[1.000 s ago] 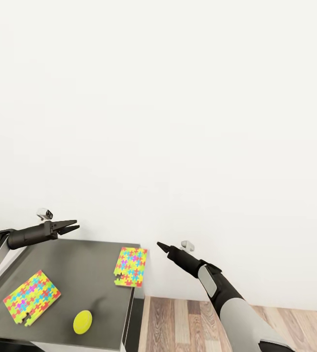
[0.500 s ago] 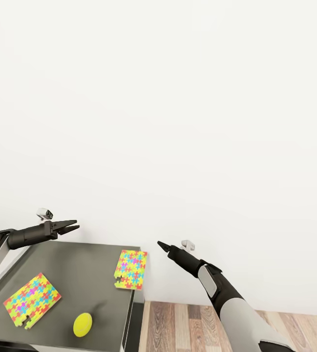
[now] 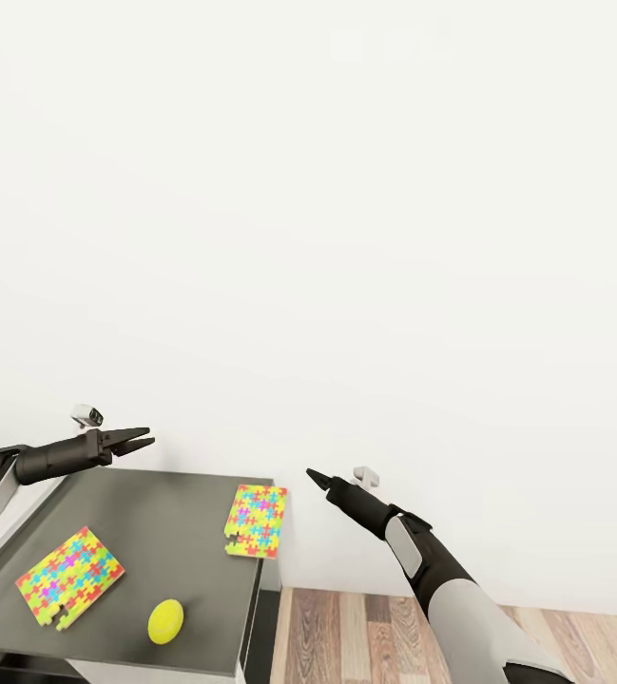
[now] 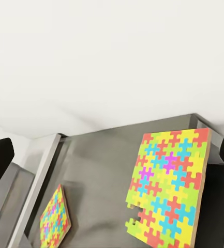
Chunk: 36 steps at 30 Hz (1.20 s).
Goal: Put all the toys in the child's room - the three board games (two on the bed and one on the table), the two jigsaw puzzles on the table, and the tennis ball on the table - inside the toy box on the table in the child's room.
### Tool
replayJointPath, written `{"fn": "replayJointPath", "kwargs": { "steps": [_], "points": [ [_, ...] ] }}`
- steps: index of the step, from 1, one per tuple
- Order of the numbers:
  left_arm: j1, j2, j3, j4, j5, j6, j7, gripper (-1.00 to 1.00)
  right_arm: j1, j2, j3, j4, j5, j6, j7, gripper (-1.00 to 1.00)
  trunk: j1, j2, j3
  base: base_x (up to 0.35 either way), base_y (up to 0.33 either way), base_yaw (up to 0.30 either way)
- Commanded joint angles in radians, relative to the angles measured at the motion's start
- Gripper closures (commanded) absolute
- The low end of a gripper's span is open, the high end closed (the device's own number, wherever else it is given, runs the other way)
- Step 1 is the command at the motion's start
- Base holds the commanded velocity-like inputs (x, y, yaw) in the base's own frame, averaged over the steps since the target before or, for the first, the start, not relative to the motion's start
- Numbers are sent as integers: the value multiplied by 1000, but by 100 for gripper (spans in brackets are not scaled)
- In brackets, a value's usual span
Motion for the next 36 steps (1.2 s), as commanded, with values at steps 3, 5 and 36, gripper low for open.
{"fn": "replayJointPath", "kwargs": {
  "steps": [3,5,36],
  "points": [
    [-1,0,0,0,0,11,-4,-100,-1,1,-6,-1,-7,9,3,-100,1,-2,1,-17,0,0],
    [-1,0,0,0,0,11,-4,-100,-1,1,-6,-1,-6,10,3,-100,1,-2,3,-63,0,0],
    [21,0,0,-33,7,39,-4,-100,-1,-9,-27,7,-43,55,32,-100,1,-2,4,-27,0,0]
  ]
}}
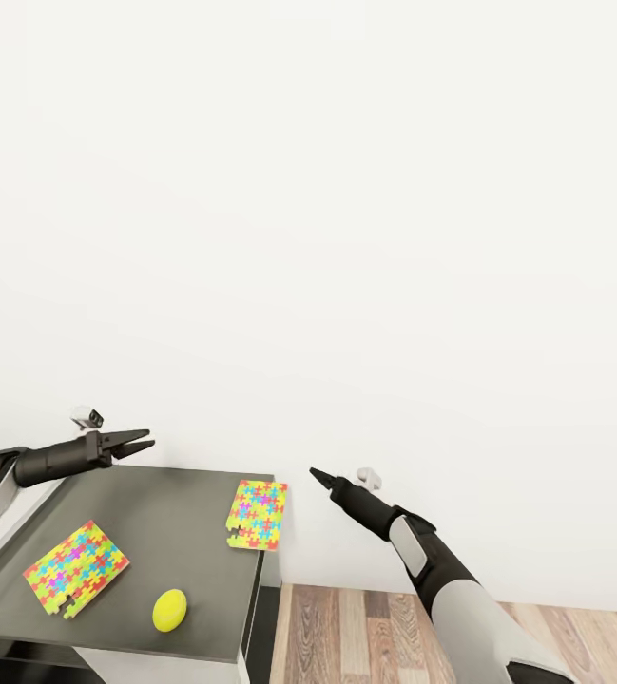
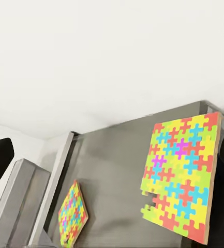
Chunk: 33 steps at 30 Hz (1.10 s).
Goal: Put all the toys in the child's room - the three board games (two on the bed and one on the table), the two jigsaw puzzles on the table, and the tennis ball on the table - inside the toy box on the table in the child's room.
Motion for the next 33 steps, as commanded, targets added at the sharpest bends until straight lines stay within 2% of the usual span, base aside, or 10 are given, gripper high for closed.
{"fn": "replayJointPath", "kwargs": {
  "steps": [1,6,17,26,33],
  "points": [
    [-7,-6,0,6,-6,5,-3,-100,-1,-3,-4,0,-8,4,7,-100,1,-2,-2,0,0,0],
    [-35,-18,1,34,-31,-13,2,-100,-1,-21,1,0,-29,-25,35,-100,8,-16,-9,0,0,0],
    [-45,-19,1,84,-32,-13,2,-100,-1,-23,1,0,-32,-33,81,-100,50,-93,-43,0,0,0],
    [-45,-18,0,84,-31,-13,1,-100,-1,-20,-8,0,-35,17,71,-100,85,-156,-71,0,0,0],
    [-45,-17,-1,82,-29,-1,-2,-100,-1,-19,-46,-1,-64,56,69,-100,112,-205,-93,0,0,0]
  ]
}}
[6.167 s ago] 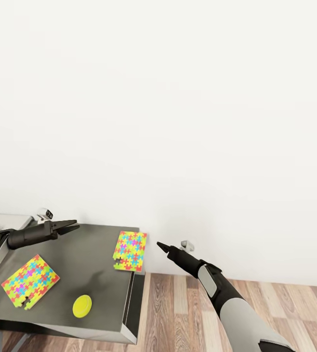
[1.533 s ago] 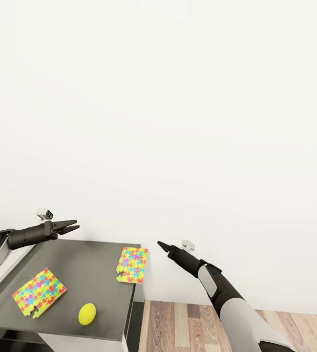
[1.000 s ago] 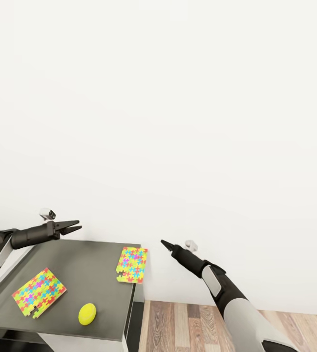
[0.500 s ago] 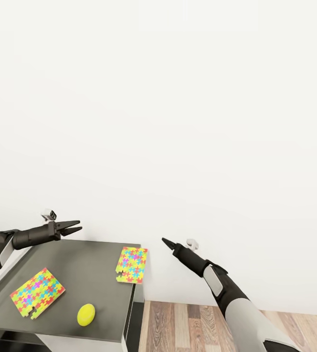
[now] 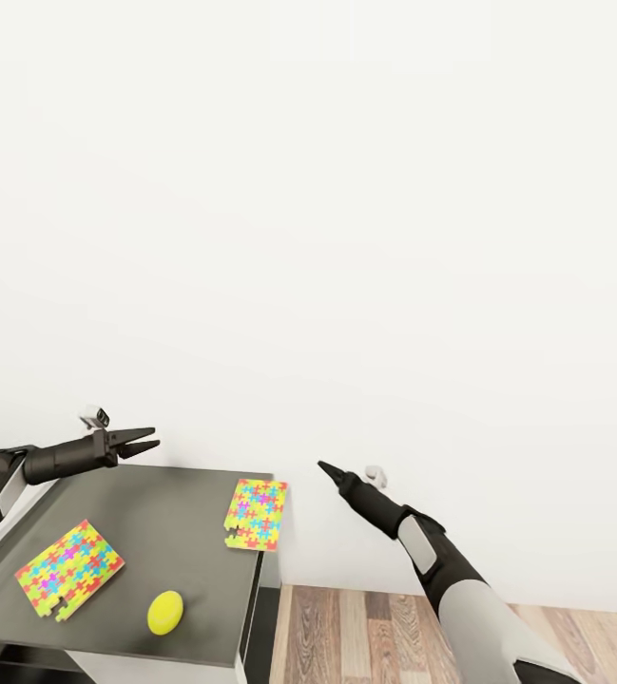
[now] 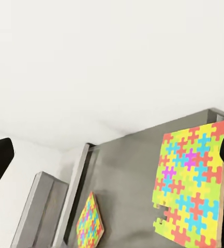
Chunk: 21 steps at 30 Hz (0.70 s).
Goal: Put all the toys in the child's room - the three board games (two on the bed and one on the table), the two jigsaw puzzles on the table, and the tennis ball on the table - inside the toy box on the table in the child's room.
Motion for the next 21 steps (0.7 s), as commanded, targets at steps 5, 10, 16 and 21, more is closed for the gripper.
{"fn": "replayJointPath", "kwargs": {
  "steps": [5,10,16,21],
  "points": [
    [-1,1,-2,-6,-1,42,-6,-100,-1,2,-42,-1,-12,396,1,-100,20,-37,-18,0,0,0],
    [-1,4,-4,-8,-1,55,-6,-100,-1,2,-47,-1,-16,424,-1,-100,39,-72,-33,0,0,0],
    [-1,8,-6,-10,-2,68,-6,-100,-1,3,-61,-5,-26,429,5,-100,62,-114,-52,0,0,0],
    [-1,9,-11,-12,-2,94,-6,-100,-1,6,-73,-10,-46,431,4,-100,81,-149,-68,0,0,0]
  ]
}}
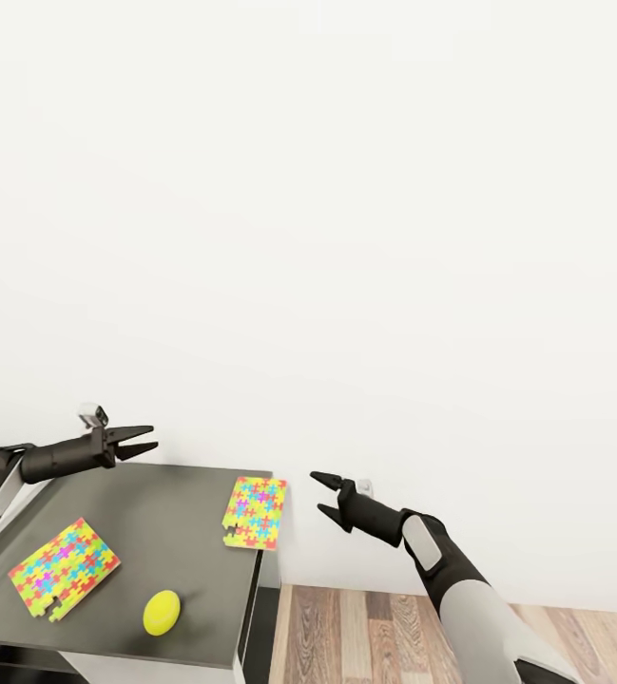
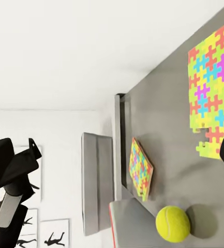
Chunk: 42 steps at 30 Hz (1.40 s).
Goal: Put all the toys in the child's room - the three board games (two on the bed and one on the table), the two jigsaw puzzles on the table, and the tennis ball on the table - inside the toy box on the table in the child's room.
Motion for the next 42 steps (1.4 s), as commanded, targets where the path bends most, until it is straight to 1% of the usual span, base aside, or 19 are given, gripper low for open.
{"fn": "replayJointPath", "kwargs": {
  "steps": [1,6,8,10,11,12,14,18,19,20,23,24,27,33,42],
  "points": [
    [-1,0,-4,-1,0,13,-4,-100,-1,1,-7,0,0,6,0,-100,4,-9,-5,0,0,0],
    [0,2,-38,-22,1,30,-4,-100,-1,0,-10,3,-4,10,-10,-100,23,-44,-20,0,0,0],
    [2,3,-52,-44,1,49,-4,-100,0,0,-11,4,-4,24,-32,-100,31,-58,-27,0,0,0],
    [4,3,-58,-61,1,63,-4,-100,-1,0,-11,5,-4,41,-62,-100,39,-72,-33,0,0,0],
    [9,3,-64,-79,1,75,-4,-100,-1,0,-11,5,-5,60,-101,-100,42,-79,-36,0,0,0],
    [13,3,-67,-89,1,79,-4,-100,-2,0,-11,5,-6,69,-122,-100,46,-86,-39,0,0,0],
    [33,3,-75,-140,1,98,-4,-100,-3,2,-12,4,-12,94,-193,-100,54,-100,-45,0,0,0],
    [60,5,-79,-210,1,134,-4,-100,-7,5,-12,2,-29,107,-229,-100,69,-128,-58,0,0,0],
    [77,7,-80,-251,1,155,-4,-100,-8,6,-12,2,-38,116,-239,-100,73,-135,-61,0,0,0],
    [95,8,-81,-296,1,173,-4,-100,-9,6,-12,1,-44,128,-244,-100,77,-142,-64,0,0,0],
    [123,10,-81,-366,1,193,-4,-100,-12,5,-11,1,-50,147,-249,-100,88,-163,-74,0,0,0],
    [141,11,-81,-411,2,205,-4,-100,-17,4,-11,1,-53,159,-251,-100,92,-170,-77,0,0,0],
    [176,11,-81,-496,2,235,-4,-100,-27,2,-11,0,-54,195,-250,-100,104,-191,-86,0,0,0],
    [195,12,-81,-543,3,252,-4,-100,-29,3,-8,-1,-53,234,-243,-100,127,-233,-105,0,0,0],
    [200,13,-80,-552,4,254,-4,-100,-29,-1,-2,-4,-51,233,-229,-100,161,-296,-133,0,0,0]
  ]
}}
